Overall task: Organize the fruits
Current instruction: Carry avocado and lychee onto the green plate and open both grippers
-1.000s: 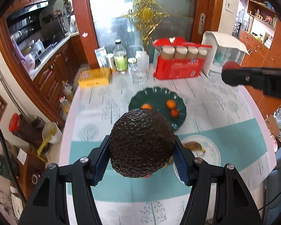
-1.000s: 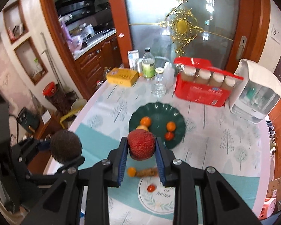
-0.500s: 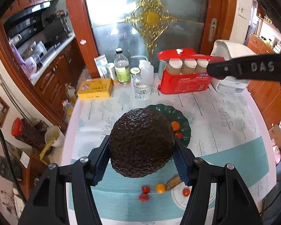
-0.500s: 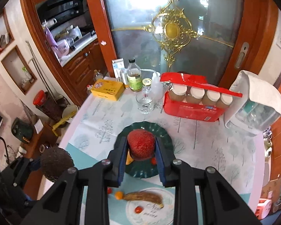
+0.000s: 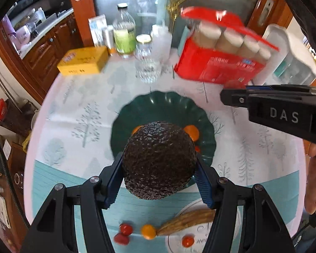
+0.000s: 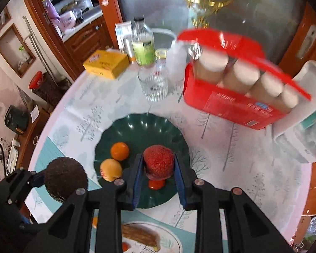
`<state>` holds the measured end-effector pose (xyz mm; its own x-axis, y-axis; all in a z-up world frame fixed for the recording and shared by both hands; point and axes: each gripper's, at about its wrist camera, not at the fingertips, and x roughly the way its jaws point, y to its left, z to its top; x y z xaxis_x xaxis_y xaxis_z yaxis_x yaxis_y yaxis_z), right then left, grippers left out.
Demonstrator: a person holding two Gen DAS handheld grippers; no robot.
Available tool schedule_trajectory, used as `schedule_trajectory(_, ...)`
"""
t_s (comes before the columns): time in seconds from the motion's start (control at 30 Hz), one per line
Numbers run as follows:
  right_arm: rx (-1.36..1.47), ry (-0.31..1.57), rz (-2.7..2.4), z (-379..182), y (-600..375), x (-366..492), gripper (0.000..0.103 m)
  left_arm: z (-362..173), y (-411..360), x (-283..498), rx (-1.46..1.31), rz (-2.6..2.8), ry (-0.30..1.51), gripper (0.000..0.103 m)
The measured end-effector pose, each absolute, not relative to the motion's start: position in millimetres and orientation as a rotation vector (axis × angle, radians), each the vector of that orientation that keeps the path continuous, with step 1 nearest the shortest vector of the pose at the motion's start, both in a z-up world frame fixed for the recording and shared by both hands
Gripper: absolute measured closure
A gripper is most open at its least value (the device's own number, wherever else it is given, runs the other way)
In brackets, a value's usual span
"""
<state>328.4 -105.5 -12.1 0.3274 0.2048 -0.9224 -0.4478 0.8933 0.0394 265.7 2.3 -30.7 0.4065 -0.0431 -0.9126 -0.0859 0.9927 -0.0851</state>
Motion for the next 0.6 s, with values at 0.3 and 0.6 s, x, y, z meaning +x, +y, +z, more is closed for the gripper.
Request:
schedule_trajectory(0.3, -0.189, 1.264, 0.476, -99, -102, 367, 0.074, -101, -12, 293, -0.135, 0.047, 1.209, 0.042)
schedule_trajectory(0.6, -0.182, 1.305, 0.497, -149, -87, 389, 0.074, -133, -13, 307, -0.122, 0.062, 1.233, 0.042)
